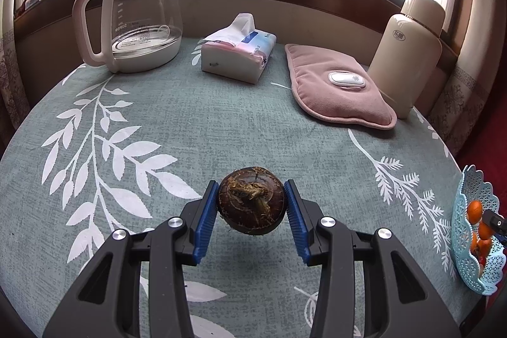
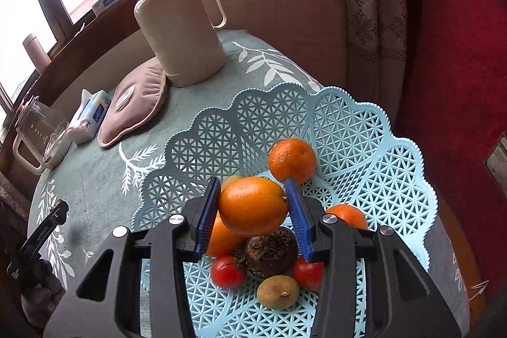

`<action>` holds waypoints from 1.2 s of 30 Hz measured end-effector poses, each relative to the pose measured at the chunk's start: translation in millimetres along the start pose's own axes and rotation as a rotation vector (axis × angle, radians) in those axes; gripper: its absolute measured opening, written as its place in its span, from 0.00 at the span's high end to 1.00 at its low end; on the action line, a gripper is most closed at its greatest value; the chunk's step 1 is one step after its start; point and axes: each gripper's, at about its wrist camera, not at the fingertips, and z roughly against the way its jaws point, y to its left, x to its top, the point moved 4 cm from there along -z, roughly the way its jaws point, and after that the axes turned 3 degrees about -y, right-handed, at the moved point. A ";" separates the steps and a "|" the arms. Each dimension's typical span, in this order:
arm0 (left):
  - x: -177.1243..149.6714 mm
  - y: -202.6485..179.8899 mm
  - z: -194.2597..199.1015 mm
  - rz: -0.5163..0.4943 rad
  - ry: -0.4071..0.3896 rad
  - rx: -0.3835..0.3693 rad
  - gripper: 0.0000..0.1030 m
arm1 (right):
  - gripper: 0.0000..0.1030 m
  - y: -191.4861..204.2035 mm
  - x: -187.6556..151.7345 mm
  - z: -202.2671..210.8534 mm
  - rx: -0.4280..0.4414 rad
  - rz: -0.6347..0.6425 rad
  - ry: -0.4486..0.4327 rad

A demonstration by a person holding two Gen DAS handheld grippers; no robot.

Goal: Organize fruits
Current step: 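Carry the dark brown fruit toward the basket with the left tool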

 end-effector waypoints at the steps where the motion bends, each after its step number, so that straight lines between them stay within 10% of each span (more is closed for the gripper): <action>1: -0.5 -0.5 -0.3 -0.001 0.001 -0.001 0.59 | 0.57 -0.4 -0.4 -1.4 -0.002 -0.001 0.003; 36: -7.7 -31.5 7.7 -0.069 -0.009 -0.095 0.59 | 0.47 -35.2 -1.7 40.5 -0.041 -0.090 -0.105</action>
